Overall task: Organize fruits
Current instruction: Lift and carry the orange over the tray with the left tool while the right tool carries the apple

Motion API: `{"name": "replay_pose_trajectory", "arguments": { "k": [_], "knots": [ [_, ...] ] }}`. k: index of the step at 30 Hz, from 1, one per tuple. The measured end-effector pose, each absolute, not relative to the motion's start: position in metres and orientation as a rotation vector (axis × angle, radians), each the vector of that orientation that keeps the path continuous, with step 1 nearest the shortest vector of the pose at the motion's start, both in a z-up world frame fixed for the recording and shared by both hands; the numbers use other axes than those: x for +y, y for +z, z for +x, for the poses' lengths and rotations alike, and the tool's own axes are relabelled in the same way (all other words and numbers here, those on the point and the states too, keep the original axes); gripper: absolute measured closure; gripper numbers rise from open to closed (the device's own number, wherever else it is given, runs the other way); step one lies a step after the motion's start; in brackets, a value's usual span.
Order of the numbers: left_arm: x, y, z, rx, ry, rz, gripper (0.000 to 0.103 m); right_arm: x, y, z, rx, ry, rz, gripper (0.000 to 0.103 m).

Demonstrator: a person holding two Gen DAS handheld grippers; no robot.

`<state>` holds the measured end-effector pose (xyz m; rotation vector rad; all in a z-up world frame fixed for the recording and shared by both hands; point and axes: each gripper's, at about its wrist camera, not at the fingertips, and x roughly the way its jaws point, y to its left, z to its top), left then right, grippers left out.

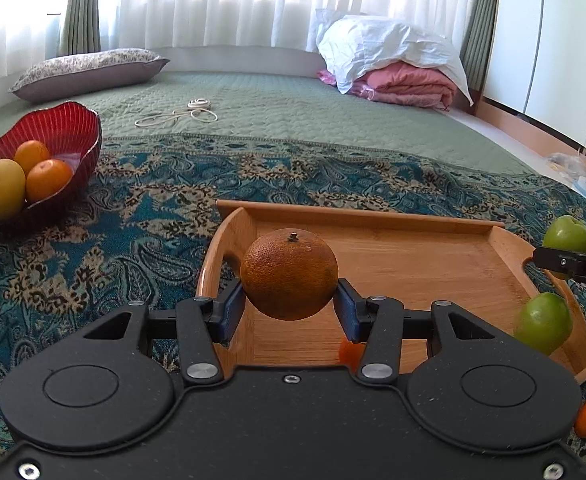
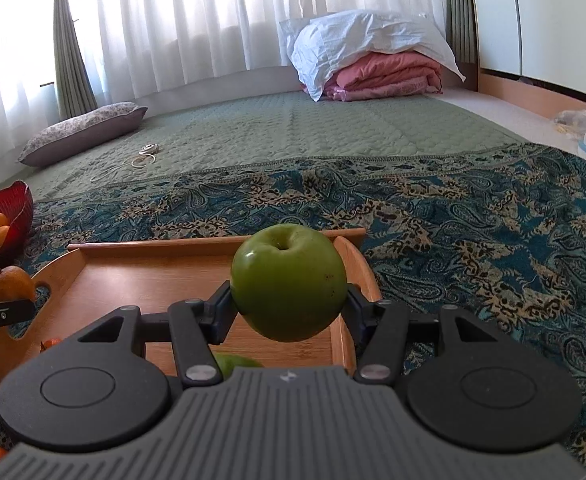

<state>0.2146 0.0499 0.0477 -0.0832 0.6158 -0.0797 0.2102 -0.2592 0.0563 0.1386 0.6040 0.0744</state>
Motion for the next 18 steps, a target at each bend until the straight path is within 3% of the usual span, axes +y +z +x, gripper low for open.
{"name": "replay_pose_trajectory", "arguments": {
  "k": [18],
  "knots": [
    [0.046, 0.032, 0.230, 0.681, -0.086, -0.097, 0.057, -0.265, 0.033, 0.237, 0.757, 0.052, 0.179, 0.045]
  ]
}}
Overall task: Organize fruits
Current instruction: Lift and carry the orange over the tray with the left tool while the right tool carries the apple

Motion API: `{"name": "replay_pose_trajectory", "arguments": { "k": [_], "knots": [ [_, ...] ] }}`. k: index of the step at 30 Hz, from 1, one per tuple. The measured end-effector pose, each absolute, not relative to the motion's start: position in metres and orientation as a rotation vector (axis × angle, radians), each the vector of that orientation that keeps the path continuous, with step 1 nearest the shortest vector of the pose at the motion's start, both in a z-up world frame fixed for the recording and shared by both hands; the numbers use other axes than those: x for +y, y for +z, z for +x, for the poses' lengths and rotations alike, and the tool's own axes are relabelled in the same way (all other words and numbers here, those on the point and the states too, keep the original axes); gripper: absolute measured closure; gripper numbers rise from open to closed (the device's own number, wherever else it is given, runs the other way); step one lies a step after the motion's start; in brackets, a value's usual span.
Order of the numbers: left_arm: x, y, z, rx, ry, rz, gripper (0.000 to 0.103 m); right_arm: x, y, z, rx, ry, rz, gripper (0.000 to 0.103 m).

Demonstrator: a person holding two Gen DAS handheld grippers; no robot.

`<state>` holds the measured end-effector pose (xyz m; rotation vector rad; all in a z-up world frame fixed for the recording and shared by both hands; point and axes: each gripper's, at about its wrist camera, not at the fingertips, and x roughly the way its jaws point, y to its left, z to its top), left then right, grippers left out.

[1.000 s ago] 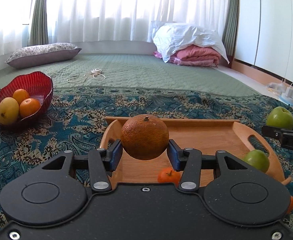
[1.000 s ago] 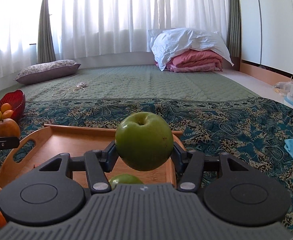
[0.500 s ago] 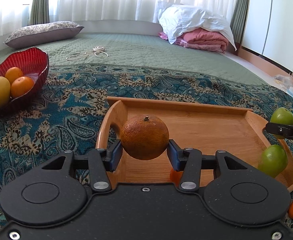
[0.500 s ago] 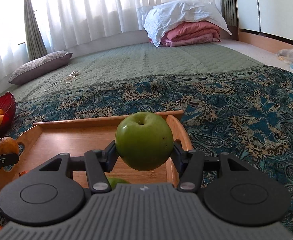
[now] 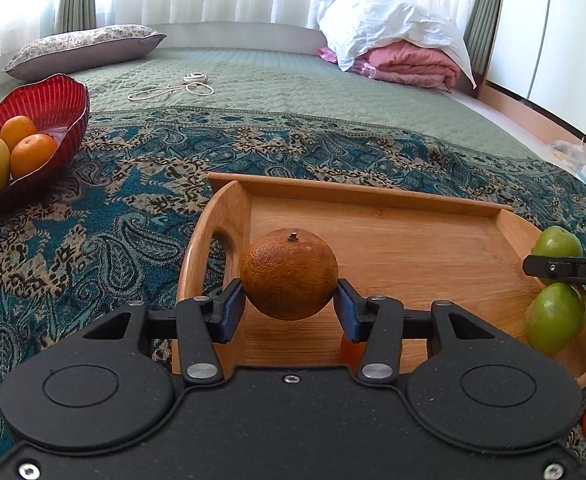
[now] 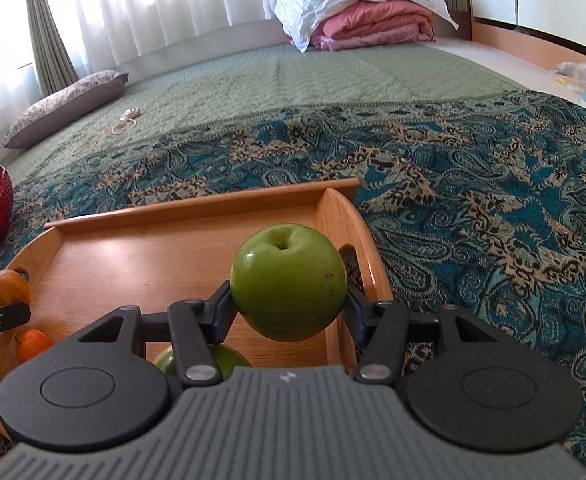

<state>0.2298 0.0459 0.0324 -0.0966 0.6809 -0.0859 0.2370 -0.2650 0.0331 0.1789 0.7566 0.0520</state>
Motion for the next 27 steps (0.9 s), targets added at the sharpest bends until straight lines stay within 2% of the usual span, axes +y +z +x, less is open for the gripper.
{"name": "replay_pose_trajectory", "arguments": {
  "k": [9, 16, 27],
  "knots": [
    [0.046, 0.028, 0.234, 0.712, -0.094, -0.101, 0.057, -0.262, 0.035, 0.248, 0.809, 0.049, 0.169, 0.045],
    [0.041, 0.030, 0.245, 0.780, -0.106, -0.089, 0.057, -0.248, 0.038, 0.267, 0.923, -0.007, 0.063, 0.045],
    [0.039, 0.031, 0.247, 0.791, -0.104, -0.077, 0.056, -0.243, 0.037, 0.272, 0.947, -0.020, 0.024, 0.045]
  ]
}}
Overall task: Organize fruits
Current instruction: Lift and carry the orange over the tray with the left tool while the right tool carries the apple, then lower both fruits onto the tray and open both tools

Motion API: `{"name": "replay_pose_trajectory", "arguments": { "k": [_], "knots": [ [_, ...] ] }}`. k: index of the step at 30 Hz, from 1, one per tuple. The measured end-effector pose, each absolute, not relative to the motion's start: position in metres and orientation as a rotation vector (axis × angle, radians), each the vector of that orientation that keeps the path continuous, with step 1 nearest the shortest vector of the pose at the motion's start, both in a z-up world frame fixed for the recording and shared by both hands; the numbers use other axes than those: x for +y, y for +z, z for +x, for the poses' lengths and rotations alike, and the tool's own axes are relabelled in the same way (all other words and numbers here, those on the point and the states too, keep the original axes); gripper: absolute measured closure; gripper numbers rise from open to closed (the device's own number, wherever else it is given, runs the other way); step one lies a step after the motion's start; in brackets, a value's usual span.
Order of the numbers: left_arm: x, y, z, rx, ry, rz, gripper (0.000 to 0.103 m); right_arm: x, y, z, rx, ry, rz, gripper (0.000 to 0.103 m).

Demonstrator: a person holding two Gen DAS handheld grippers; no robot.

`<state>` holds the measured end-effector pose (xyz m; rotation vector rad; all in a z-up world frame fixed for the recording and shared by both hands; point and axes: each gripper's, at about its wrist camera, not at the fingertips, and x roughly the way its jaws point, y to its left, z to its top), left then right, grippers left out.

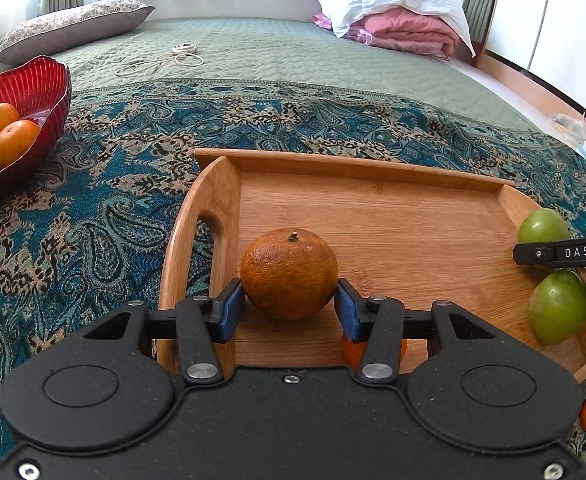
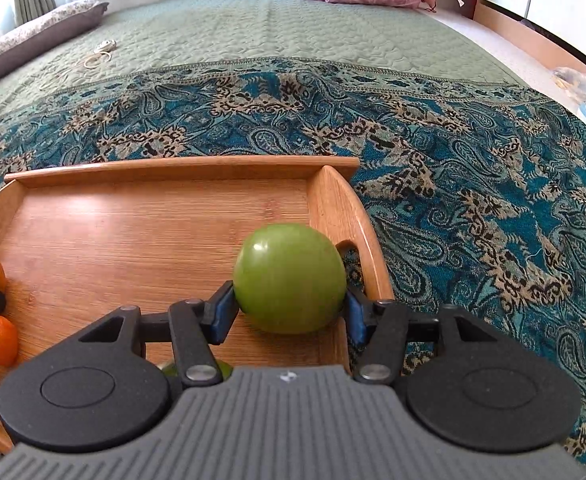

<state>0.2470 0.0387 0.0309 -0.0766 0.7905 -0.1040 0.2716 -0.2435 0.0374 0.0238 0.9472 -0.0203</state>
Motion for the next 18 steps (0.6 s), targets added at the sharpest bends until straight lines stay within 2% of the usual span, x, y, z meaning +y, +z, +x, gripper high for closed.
{"name": "replay_pose_trajectory", "arguments": {
  "k": [7, 9, 12, 18],
  "knots": [
    [0.039, 0.032, 0.245, 0.790, -0.104, -0.075, 0.054, -0.249, 0.039, 0.271, 0.948, -0.015, 0.078, 0.042],
    [0.040, 0.037, 0.241, 0.764, -0.096, -0.069, 0.043, -0.252, 0.040, 0.270, 0.945, -0.008, 0.103, 0.041],
    [0.042, 0.046, 0.234, 0.732, -0.099, -0.066, 0.033, -0.256, 0.042, 0.266, 0.940, 0.008, 0.128, 0.039],
    [0.041, 0.059, 0.217, 0.694, -0.113, -0.044, 0.025, -0.256, 0.052, 0.254, 0.911, 0.031, 0.126, 0.032]
  ]
}}
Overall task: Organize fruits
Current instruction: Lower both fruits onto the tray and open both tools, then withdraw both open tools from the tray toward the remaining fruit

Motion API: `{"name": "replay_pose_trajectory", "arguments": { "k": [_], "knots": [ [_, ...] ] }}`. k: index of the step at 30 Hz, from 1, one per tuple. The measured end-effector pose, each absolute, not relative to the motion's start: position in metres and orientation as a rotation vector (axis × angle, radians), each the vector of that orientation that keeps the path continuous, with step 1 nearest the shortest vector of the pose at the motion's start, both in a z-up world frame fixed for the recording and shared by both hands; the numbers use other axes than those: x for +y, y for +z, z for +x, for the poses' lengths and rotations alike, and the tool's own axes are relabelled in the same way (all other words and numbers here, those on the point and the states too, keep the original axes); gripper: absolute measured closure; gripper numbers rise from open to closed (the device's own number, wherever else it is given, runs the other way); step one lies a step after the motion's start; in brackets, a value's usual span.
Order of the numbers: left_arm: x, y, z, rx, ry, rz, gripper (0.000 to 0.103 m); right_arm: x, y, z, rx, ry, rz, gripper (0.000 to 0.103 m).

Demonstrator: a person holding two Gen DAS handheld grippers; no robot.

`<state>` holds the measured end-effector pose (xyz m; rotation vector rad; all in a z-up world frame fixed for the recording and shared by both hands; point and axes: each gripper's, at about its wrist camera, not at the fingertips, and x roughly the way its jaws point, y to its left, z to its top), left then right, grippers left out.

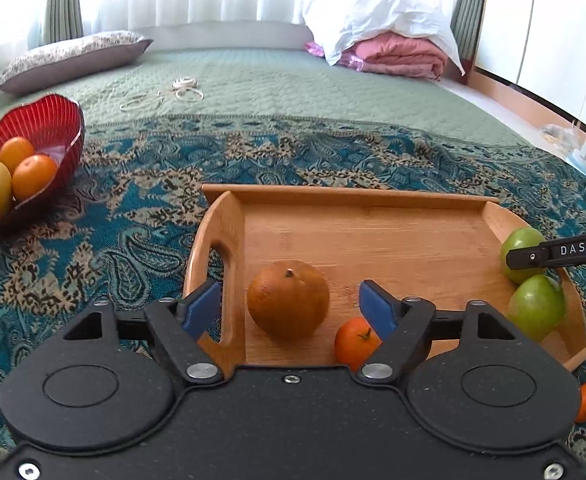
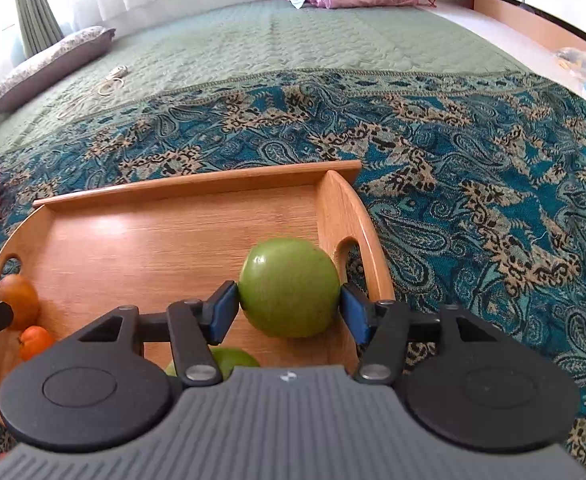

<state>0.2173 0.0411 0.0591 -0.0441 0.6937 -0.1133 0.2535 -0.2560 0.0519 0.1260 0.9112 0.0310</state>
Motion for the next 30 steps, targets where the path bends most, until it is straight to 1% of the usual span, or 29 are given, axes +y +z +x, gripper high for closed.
{"name": "replay_pose_trajectory", "arguments": {
  "k": [7, 14, 19, 21, 26, 28, 30],
  "knots": [
    [0.041, 0.073, 0.183, 0.634, -0.142, -0.043, 0.017, -0.253, 0.072, 0.227, 0.821, 0.086, 0.084, 0.031],
    [0.040, 0.080, 0.145, 0.572, -0.149, -0.035, 0.009, -0.254, 0.084, 0.189, 0.713, 0.145, 0.101, 0.023],
    [0.038, 0.080, 0.119, 0.527, -0.150, -0.035, 0.006, -0.250, 0.085, 0.157, 0.629, 0.162, 0.059, 0.016],
    [0.037, 0.078, 0.110, 0.517, -0.153, -0.041, 0.000, -0.248, 0.084, 0.145, 0.597, 0.165, 0.040, 0.014],
    [0.036, 0.068, 0.092, 0.510, -0.158, -0.055, 0.000, -0.243, 0.079, 0.114, 0.517, 0.159, 0.001, 0.010],
    [0.034, 0.062, 0.086, 0.510, -0.145, -0.048, 0.000, -0.242, 0.075, 0.103, 0.489, 0.155, -0.010, 0.007],
    [0.032, 0.056, 0.079, 0.508, -0.140, -0.040, 0.000, -0.241, 0.071, 0.094, 0.466, 0.153, -0.016, 0.001]
  ]
}}
